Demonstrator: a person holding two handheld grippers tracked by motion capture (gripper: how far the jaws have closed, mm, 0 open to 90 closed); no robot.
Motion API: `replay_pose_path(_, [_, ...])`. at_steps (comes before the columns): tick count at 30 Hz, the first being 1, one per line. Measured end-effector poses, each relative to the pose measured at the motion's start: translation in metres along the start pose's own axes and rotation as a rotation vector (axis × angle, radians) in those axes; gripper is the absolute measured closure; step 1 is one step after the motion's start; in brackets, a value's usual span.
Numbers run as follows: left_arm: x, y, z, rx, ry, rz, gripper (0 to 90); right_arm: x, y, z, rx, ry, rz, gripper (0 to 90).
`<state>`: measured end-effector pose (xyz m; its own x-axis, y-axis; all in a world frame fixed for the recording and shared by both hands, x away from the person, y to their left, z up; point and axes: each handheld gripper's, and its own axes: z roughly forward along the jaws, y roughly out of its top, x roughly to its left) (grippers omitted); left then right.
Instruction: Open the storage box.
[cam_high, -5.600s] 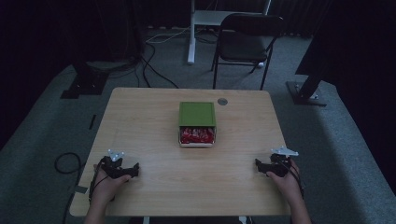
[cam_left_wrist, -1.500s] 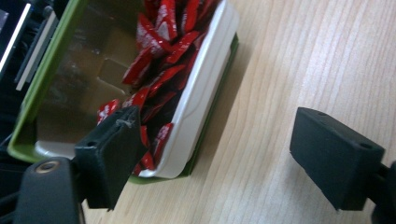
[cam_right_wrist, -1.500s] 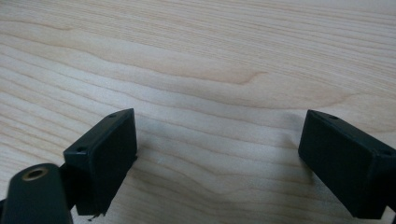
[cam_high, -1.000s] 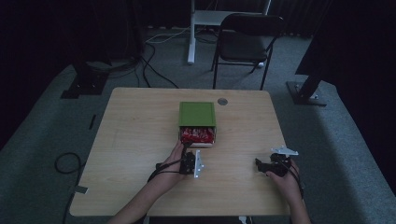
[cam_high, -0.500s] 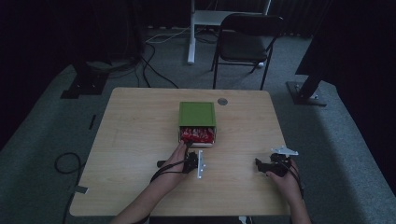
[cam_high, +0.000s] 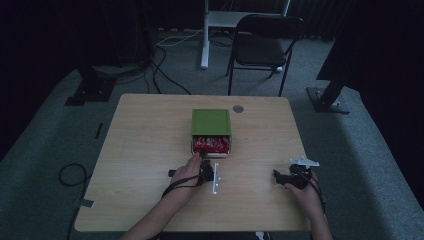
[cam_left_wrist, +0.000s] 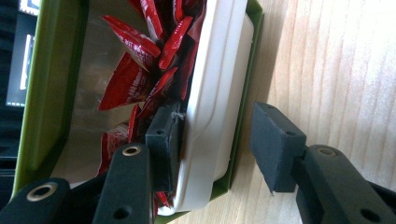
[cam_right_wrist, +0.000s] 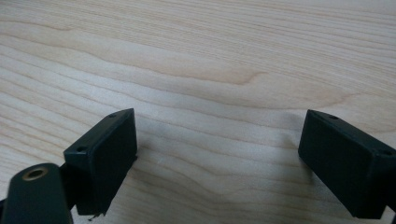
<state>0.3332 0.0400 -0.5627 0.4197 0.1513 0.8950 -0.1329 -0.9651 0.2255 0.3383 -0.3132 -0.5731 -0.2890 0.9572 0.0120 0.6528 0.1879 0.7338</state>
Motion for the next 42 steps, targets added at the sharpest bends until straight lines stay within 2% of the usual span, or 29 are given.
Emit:
replay_pose_path(2, [0.001, 0.001, 0.0, 0.004, 0.014, 0.005, 63.5, 0.0, 0.0, 0.0, 0.0, -0.001, 0.0, 11.0])
replay_pose_path(4, [0.001, 0.001, 0.0, 0.014, 0.026, 0.033, 69.1, 0.0, 0.0, 0.0, 0.0, -0.001, 0.001, 10.9])
replay_pose_path(6, [0.001, 0.002, 0.0, 0.015, 0.033, 0.056, 69.6, 0.0, 0.0, 0.0, 0.0, -0.001, 0.001, 10.9])
replay_pose_path(10, [0.003, 0.001, 0.0, 0.015, 0.019, 0.039, 69.9, 0.0, 0.0, 0.0, 0.0, -0.001, 0.001, 10.9])
replay_pose_path(13, [0.003, 0.002, 0.0, 0.013, 0.013, 0.045, 70.2, 0.0, 0.0, 0.0, 0.001, -0.003, 0.002, 10.9])
replay_pose_path(18, [0.005, 0.005, -0.002, 0.031, -0.009, 0.083, 71.6, 0.0, 0.0, 0.0, 0.001, -0.004, 0.003, 10.9])
replay_pose_path(42, [0.003, 0.007, -0.016, 0.042, -0.039, 0.098, 72.0, 0.0, 0.0, 0.0, 0.0, -0.004, 0.004, 10.9])
